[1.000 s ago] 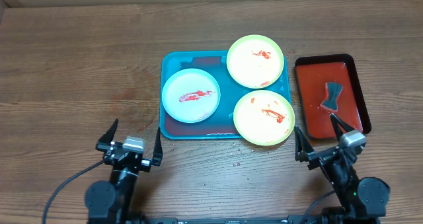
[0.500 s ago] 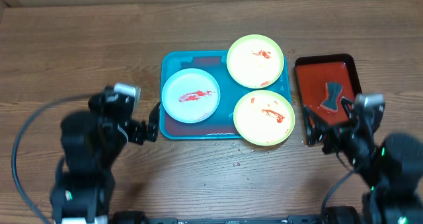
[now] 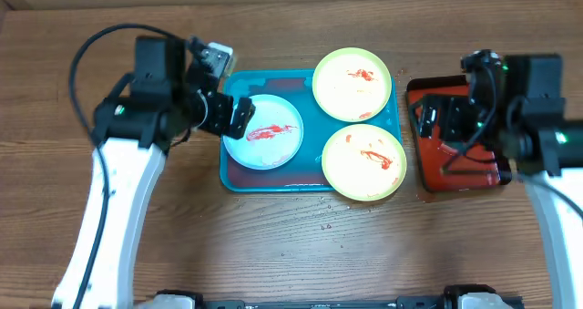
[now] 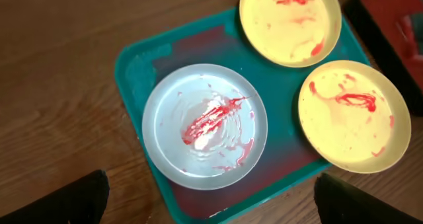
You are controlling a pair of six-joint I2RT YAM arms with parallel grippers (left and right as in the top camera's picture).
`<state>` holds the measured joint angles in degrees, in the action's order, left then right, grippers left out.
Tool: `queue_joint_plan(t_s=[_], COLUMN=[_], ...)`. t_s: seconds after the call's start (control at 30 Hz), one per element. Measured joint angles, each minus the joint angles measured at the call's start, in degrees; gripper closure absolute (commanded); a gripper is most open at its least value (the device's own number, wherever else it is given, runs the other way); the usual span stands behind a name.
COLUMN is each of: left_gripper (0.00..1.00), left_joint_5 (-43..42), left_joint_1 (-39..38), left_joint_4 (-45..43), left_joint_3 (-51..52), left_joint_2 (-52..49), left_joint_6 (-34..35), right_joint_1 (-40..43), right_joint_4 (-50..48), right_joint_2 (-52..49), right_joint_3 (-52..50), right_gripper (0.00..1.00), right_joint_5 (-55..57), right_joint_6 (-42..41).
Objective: Clean dirty plates on tray and stack at the side
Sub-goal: 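Move the left gripper to the white plate's left rim and grip it, then lower the right gripper into the red tray and grasp the sponge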
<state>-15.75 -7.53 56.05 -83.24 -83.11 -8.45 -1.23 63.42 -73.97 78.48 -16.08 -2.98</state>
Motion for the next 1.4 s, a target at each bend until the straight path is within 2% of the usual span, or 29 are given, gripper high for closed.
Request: queue_joint_plan(t_s=[0.07,0.17,0.27,0.37,0.4,0.57,0.7,0.87,1.1,1.4], left_gripper=[0.0,0.22,0.34,0.46,0.47,0.5,0.58,0.6,0.68,0.66], left_joint_5=[-1.31,-4.28,-5.27,-1.97,0.61,9.18,13.86,17.81,20.35,19.82], left_joint_1=[0.0,0.0,0.0,0.0,0.0,-1.11,-2.38,-2.99,-2.99,-2.99], left_joint_4=[-0.17,-1.79,-3.58,-3.56,-3.02,-0.98,-0.22,0.17,-1.29,-2.25], left_joint_3=[-0.07,-0.07,-0.07,-0.07,-0.07,-0.07,-0.07,-0.07,-0.07,-0.09], left_joint_2=[-3.61,-7.87,-11.41,-14.29,-15.63,-19.15,-21.33,-23.85,-26.47,-30.25], left_joint_6=[1.09,2.16,4.15,11.37,15.54,26.27,30.84,35.19,36.57,33.35], right_joint_1=[0.0,0.02,0.02,0.0,0.02,0.0,0.0,0.02,0.02,0.0], right_joint_4=[0.02,-0.44,-0.92,-1.18,-1.36,-1.6,-1.68,-1.64,-1.2,-1.16], right_joint_2=[-2.54,-4.22,-4.5,-4.52,-4.52,-4.52,-4.76,-6.36,-7.63,-7.63], right_joint_3=[0.0,0.0,0.0,0.0,0.0,0.0,0.0,0.0,0.0,0.0], right_gripper=[0.0,0.0,0.01,0.01,0.02,0.04,0.05,0.06,0.06,0.06], right_joint_5=[0.09,0.33,0.46,0.46,0.48,0.48,0.48,0.48,0.55,0.63], right_joint_6=[0.04,0.04,0.02,0.02,0.0,0.04,0.02,0.02,0.02,0.07])
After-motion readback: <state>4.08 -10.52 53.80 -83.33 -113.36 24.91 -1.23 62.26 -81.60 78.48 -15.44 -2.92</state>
